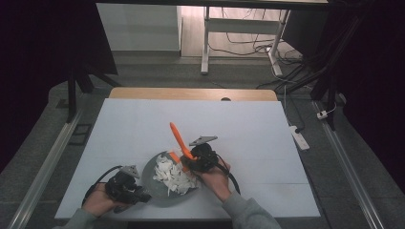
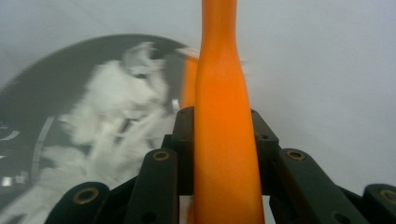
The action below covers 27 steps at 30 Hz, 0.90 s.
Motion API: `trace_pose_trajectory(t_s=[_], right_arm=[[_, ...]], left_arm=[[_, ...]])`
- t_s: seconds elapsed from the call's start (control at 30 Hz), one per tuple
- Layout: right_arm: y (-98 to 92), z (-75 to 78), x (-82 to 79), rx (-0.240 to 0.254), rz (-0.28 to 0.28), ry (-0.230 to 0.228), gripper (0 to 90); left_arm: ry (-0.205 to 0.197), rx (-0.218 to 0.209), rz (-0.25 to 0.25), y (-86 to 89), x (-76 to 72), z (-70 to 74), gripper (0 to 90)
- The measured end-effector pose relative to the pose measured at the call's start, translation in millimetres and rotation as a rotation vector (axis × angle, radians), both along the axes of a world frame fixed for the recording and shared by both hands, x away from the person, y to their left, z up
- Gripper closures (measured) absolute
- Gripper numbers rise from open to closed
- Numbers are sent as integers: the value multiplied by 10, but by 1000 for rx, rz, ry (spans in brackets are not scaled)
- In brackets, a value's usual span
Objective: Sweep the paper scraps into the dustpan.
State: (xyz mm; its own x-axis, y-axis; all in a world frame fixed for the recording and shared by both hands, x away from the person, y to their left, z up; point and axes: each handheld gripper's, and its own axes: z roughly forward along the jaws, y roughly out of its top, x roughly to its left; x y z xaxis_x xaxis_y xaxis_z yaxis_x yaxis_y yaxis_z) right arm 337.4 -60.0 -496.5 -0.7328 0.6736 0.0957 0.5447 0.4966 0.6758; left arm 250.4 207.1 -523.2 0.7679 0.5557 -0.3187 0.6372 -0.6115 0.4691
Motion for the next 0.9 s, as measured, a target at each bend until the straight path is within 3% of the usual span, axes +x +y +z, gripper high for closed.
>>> trace_pose_trajectory(t_s=[0.07, 0.2, 0.37, 0.47, 0.63, 0.9], right_arm=[[61, 17, -40, 15, 14, -18, 704], [175, 74, -97, 96, 63, 8, 704], [202, 188, -95, 186, 100, -23, 704], [117, 273, -51, 203, 91, -60, 703], [-34, 355, 55, 225, 58, -68, 704], [-134, 325, 253, 177, 13, -101, 703]], left_arm=[[3, -4, 0, -4, -4, -2, 615], [5, -5, 0, -16, -2, -3, 615], [9, -13, 0, -5, 1, -8, 615], [11, -18, -3, 10, 7, -14, 615], [11, -21, 1, 18, 11, -15, 616], [9, -21, 27, 24, 23, -13, 617]])
